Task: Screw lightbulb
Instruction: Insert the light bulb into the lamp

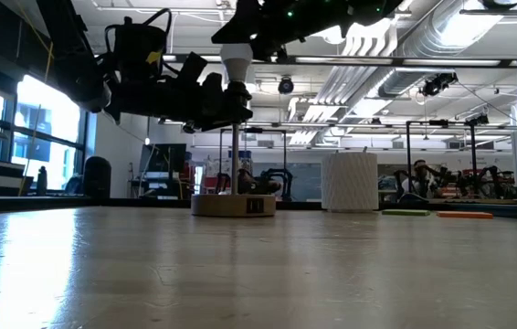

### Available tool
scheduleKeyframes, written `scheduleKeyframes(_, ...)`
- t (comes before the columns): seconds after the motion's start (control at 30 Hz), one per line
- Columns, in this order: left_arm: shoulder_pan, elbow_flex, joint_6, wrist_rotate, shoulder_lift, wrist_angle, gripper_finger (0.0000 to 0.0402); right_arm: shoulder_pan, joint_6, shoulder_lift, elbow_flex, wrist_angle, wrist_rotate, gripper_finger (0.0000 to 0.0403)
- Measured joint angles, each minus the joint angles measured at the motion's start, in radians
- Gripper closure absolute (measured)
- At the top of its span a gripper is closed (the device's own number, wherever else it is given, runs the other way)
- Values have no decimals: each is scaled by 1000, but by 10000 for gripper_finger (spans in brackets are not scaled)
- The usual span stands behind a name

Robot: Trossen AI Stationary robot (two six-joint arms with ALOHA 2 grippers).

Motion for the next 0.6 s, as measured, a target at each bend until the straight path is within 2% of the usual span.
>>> scheduleKeyframes(0.33,0,0,0,0,0,-1,258,-117,49,-71,0,-132,-319,84)
scheduleKeyframes(0.5,1,0,-2,0,0,-2,258,-157,53,-68,0,-161,-385,84)
scheduleKeyframes(0.6,0,0,-1,0,0,-2,258,-162,33,-63,0,-174,-463,84)
